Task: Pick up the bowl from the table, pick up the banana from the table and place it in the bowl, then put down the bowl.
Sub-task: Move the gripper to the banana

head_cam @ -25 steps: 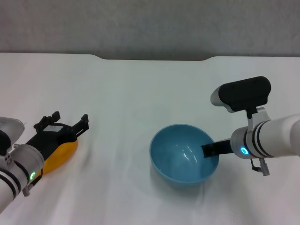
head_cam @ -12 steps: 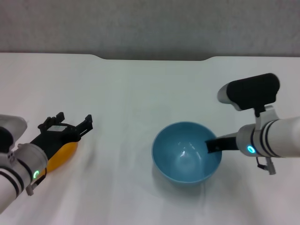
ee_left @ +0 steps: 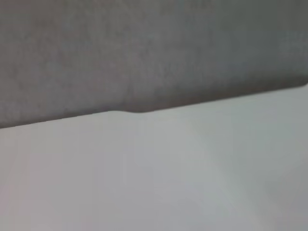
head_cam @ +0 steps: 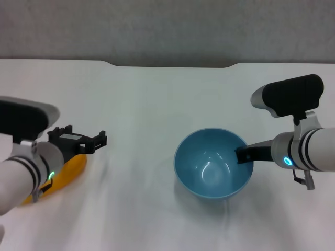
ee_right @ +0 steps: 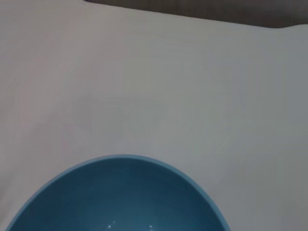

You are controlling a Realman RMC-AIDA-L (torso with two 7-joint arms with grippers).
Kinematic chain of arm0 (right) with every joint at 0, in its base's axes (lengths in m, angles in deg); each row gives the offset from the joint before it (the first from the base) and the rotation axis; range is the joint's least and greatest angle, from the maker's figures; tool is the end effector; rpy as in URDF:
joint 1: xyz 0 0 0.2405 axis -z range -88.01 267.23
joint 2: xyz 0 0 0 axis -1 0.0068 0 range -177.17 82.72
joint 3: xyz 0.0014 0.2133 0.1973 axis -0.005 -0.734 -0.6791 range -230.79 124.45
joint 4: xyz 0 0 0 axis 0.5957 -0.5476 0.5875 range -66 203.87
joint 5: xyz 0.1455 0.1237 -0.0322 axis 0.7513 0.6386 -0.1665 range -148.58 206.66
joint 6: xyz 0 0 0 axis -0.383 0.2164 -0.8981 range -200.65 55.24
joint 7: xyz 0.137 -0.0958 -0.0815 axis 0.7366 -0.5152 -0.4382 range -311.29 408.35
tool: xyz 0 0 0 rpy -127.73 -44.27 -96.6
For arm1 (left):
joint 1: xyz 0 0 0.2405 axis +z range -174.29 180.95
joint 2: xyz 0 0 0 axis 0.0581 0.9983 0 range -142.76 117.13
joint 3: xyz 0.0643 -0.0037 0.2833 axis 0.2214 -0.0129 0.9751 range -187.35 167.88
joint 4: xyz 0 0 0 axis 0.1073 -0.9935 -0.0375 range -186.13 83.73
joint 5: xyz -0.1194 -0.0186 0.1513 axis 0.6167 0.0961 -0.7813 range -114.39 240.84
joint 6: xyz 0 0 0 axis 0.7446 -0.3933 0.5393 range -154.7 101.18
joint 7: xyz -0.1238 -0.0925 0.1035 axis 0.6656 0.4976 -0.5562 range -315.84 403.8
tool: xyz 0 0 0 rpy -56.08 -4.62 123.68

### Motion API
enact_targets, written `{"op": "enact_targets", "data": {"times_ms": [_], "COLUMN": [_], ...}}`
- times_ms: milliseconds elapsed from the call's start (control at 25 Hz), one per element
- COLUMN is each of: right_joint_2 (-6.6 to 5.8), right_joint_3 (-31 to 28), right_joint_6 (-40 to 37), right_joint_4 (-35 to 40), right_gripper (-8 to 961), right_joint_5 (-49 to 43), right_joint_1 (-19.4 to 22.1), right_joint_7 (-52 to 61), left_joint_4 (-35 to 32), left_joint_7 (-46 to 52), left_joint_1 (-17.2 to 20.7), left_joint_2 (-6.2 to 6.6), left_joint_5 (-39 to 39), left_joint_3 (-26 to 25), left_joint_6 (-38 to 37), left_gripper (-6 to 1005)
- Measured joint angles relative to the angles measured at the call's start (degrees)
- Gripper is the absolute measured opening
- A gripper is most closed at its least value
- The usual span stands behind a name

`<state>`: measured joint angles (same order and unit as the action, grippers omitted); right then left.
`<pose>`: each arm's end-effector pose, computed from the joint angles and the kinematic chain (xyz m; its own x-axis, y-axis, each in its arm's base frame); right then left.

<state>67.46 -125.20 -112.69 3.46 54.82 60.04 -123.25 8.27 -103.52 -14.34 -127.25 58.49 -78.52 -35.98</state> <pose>0.2554 0.4121 -0.0982 0.6352 -0.7169 -0.2874 -0.6897 -0.3589 -0.6289 -0.3092 0.4026 -0.0696 0.7118 0.4987 0.4946 0.6636 -0.2467 -0.7063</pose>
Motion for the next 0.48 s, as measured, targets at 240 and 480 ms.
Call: {"op": "enact_targets", "data": {"times_ms": [240, 480], "right_joint_2": [0.01, 0.01], "right_joint_3": [-2.03, -3.16], "right_joint_6": [-1.51, -2.07], "right_joint_4": [-3.08, -4.98], "right_gripper": [36, 35], "right_joint_5": [-2.26, -3.45], "right_joint_1": [1.15, 2.07], "right_joint_7": [-0.02, -0.05], "left_joint_4": [7.45, 11.15], "left_joint_7": [-12.17, -15.26], "left_joint_1": [-1.24, -5.31], "left_joint_2": [-0.44, 1.87], "left_joint_5": [5.73, 11.58], "left_joint_3": [-1.64, -2.09], "left_joint_6": [-15.15, -28.13], "left_gripper": [889, 885]}}
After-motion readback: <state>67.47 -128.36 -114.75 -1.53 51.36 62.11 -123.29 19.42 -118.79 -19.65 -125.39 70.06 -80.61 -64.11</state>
